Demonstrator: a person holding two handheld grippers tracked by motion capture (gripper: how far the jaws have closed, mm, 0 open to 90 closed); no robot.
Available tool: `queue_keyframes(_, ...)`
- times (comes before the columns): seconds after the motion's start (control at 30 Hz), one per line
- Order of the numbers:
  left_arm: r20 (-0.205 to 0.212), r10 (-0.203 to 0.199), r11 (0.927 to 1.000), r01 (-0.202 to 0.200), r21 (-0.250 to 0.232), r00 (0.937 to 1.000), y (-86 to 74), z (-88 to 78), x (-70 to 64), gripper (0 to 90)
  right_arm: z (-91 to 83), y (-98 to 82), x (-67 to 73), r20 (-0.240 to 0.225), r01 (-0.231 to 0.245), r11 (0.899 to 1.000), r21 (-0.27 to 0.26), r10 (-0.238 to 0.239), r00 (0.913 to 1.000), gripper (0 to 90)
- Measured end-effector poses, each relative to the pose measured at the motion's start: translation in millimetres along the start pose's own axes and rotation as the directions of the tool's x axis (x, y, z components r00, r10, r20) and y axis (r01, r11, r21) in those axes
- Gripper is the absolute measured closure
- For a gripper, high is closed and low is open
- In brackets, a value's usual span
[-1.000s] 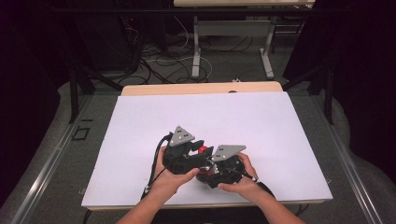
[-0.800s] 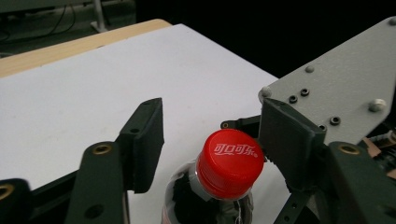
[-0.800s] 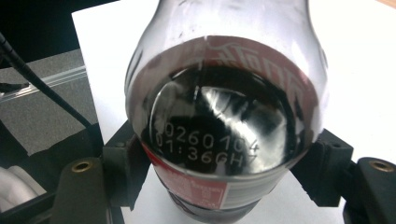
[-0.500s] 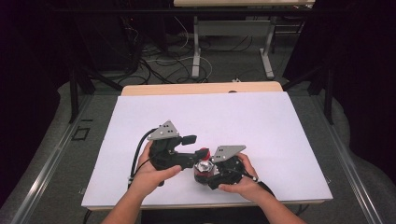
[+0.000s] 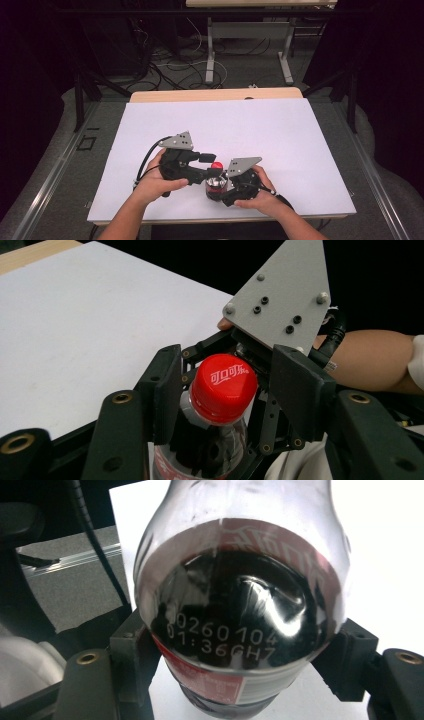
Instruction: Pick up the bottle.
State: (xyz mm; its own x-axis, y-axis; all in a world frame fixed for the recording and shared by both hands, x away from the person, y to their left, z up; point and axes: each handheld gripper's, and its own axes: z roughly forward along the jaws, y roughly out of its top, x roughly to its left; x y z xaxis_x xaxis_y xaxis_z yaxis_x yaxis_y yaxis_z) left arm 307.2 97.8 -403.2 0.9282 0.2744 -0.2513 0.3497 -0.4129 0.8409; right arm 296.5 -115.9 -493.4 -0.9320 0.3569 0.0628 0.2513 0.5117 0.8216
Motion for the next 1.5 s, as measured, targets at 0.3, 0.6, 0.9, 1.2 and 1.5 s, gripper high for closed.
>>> queue_keyframes(0.3, 0.059, 0.032, 0.9995, -0.032, 0.003, 0.9978, 0.4, 4.9, 4.3, 58.1, 0.9, 1.0, 3.5, -0.065, 0.016, 1.0, 0.003, -0.015, 0.9977, 28.6)
queue_keyframes(0.6, -0.001, 0.026, 0.9995, -0.026, -0.015, 0.9996, -3.1, 6.1, 0.2, 61.5, 3.1, 0.5, 3.1, -0.045, 0.011, 1.0, 0.008, -0.011, 0.9989, 28.7)
queue_keyframes(0.9, -0.247, -0.046, 0.9984, 0.037, -0.044, 0.9679, 1.2, 16.1, -21.9, 61.7, 2.3, 0.4, 1.0, 0.049, -0.02, 1.0, 0.005, 0.02, 0.9986, 28.7)
queue_keyframes(1.2, -0.457, -0.213, 0.9763, 0.171, -0.133, 0.8633, 7.1, 31.4, -41.0, 61.7, 1.0, 0.0, -1.1, 0.133, -0.057, 0.998, -0.011, 0.058, 0.9894, 28.7)
queue_keyframes(1.5, -0.413, -0.208, 0.977, 0.168, -0.131, 0.8867, 7.2, 31.0, -32.8, 57.8, 1.5, -1.4, -3.3, 0.13, -0.069, 0.998, -0.012, 0.07, 0.989, 28.6)
